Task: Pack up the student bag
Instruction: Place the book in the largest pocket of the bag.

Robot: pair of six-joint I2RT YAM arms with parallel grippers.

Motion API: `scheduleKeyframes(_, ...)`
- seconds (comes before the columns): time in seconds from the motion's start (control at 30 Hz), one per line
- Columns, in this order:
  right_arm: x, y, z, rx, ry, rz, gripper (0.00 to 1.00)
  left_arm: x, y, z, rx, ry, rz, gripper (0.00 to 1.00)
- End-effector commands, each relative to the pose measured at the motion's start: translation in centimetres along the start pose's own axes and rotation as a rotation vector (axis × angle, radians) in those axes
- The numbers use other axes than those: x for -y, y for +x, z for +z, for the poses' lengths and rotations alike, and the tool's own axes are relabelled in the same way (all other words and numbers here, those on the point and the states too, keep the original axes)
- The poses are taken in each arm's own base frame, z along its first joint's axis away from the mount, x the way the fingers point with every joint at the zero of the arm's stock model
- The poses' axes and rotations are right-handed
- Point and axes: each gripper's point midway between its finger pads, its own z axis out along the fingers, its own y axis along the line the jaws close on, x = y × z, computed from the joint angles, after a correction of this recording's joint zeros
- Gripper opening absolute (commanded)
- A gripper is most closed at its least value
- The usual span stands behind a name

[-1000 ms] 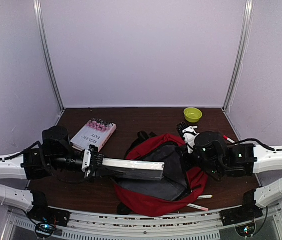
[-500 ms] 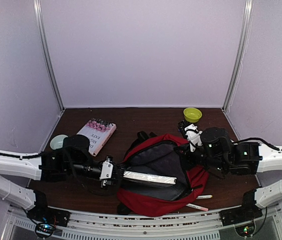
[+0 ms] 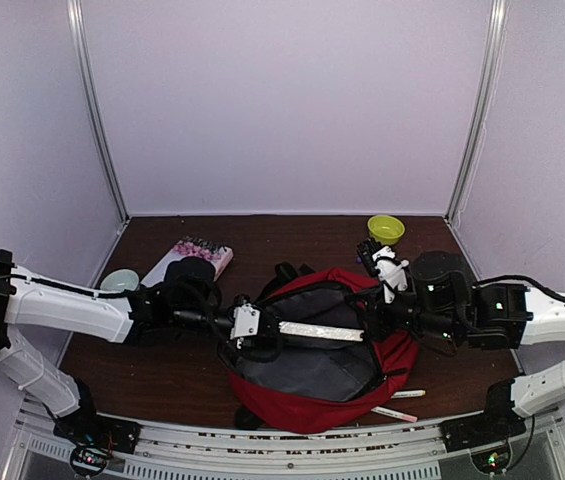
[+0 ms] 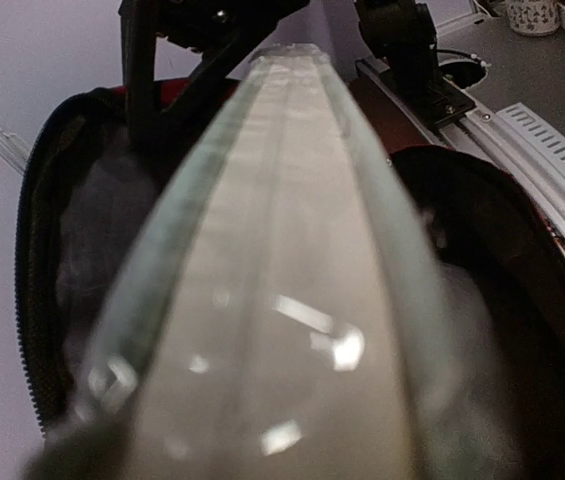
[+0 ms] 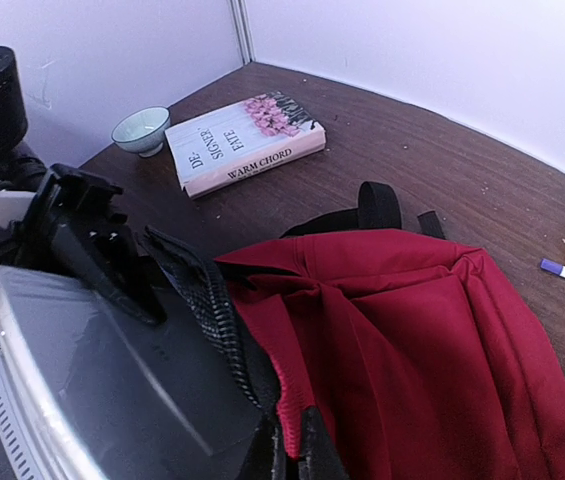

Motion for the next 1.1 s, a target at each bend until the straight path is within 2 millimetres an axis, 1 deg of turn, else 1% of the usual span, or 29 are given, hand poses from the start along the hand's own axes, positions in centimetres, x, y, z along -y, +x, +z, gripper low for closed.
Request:
scheduleKeyframes(0.0,-0.8,-0.8,0.0,0.03,-0.05,0.005,0.0,-4.7,-4.4,-1.2,0.189,-0.151,0.111,0.01)
scheduleKeyframes(0.1,-1.3,-0.5,0.4,0.016,-0.071,0.001,0.0,-4.5,-3.0,-1.2,0.162,-0.15,0.085,0.06)
scheduleKeyframes(0.2,-1.5,-0.4,0.6,0.008,-0.076,-0.003,0.0,-4.0,-1.7,-1.7,0.132,-0.141,0.053,0.25)
scheduleKeyframes(0.3,-1.6,-0.4,0.8,0.006,-0.083,-0.003,0.0,-3.3,-1.0,-2.3,0.109,-0.148,0.033,0.36)
scheduleKeyframes(0.47,-2.0,-0.5,1.2,-0.001,-0.095,-0.002,0.0,-2.2,0.1,-3.2,0.052,-0.131,0.001,0.43)
scheduleKeyframes(0.57,-2.3,-0.6,1.4,-0.005,-0.1,0.002,0.0,-1.8,0.6,-3.8,0.005,-0.123,-0.022,0.52)
scheduleKeyframes(0.6,-2.3,-0.5,1.4,-0.01,-0.101,0.003,0.0,-1.6,1.0,-4.2,-0.025,-0.121,-0.026,0.57)
scheduleKeyframes(0.67,-2.4,-0.6,1.5,-0.012,-0.103,0.007,0.0,-1.7,1.3,-5.1,-0.082,-0.132,-0.022,0.59)
scheduleKeyframes(0.7,-2.4,-0.5,1.5,-0.015,-0.104,0.008,0.0,-1.5,1.5,-5.5,-0.106,-0.125,-0.019,0.67)
scheduleKeyframes(0.73,-2.4,-0.4,1.6,-0.018,-0.105,0.009,0.0,-1.4,1.3,-5.8,-0.117,-0.119,-0.017,0.68)
scheduleKeyframes(0.77,-2.5,-0.4,1.6,-0.019,-0.107,0.009,0.0,-1.3,1.3,-6.2,-0.132,-0.111,-0.02,0.91)
scheduleKeyframes(0.8,-2.6,-0.4,1.7,-0.022,-0.11,0.009,0.0,-1.2,1.2,-6.5,-0.144,-0.108,-0.025,0.96)
scheduleKeyframes(0.83,-2.6,-0.4,1.7,-0.023,-0.114,0.009,0.0,-1.3,1.0,-6.9,-0.149,-0.114,-0.03,0.98)
scheduleKeyframes(0.97,-2.9,-0.3,2.0,-0.036,-0.121,0.004,0.0,-1.0,1.3,-8.1,-0.183,-0.133,-0.063,0.98)
scheduleKeyframes(1.07,-3.0,-0.3,2.0,-0.043,-0.123,0.004,0.0,-0.9,1.0,-8.9,-0.193,-0.137,-0.098,0.98)
